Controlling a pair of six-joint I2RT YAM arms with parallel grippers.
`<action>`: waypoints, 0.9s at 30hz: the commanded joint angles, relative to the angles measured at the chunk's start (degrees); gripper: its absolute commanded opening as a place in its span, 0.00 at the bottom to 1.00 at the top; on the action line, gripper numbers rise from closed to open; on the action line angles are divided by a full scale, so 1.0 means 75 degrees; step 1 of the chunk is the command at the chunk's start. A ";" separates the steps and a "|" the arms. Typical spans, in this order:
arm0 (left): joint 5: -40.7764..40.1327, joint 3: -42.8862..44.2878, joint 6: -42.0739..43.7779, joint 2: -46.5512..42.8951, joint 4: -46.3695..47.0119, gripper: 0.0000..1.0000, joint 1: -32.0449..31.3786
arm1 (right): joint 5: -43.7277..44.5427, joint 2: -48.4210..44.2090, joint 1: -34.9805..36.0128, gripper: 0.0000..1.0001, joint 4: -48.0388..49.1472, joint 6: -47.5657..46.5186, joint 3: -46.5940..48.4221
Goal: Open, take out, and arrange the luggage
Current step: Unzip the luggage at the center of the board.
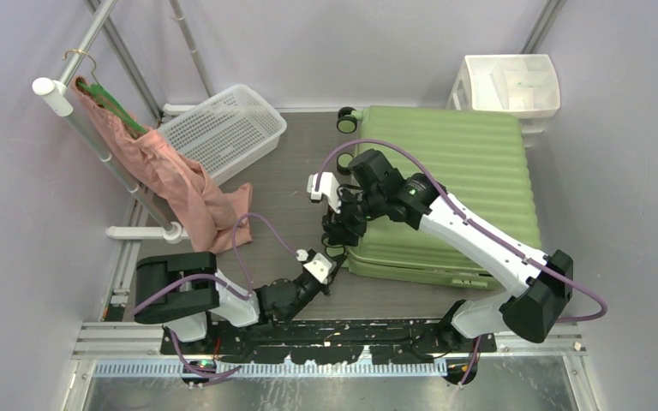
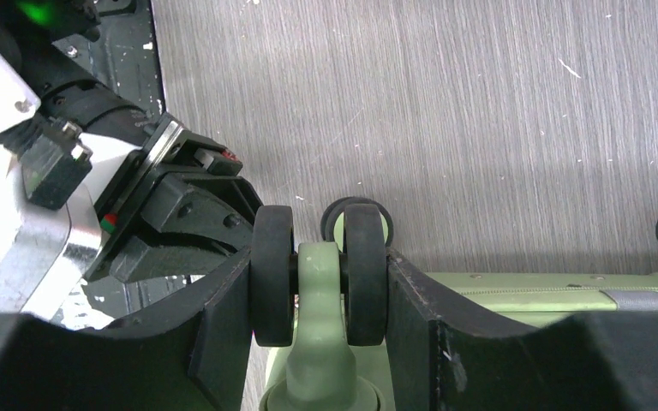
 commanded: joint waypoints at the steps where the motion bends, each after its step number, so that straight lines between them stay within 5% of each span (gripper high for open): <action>1: 0.0066 -0.0223 -0.0089 -0.0416 0.0520 0.00 0.0331 | -0.1549 -0.0607 0.0025 0.03 -0.0779 0.0531 0.0063; 27: 0.1138 -0.0357 -0.1117 -0.0118 0.0525 0.00 0.0489 | -0.2715 -0.0941 0.0546 0.02 -0.3549 -0.2570 0.0235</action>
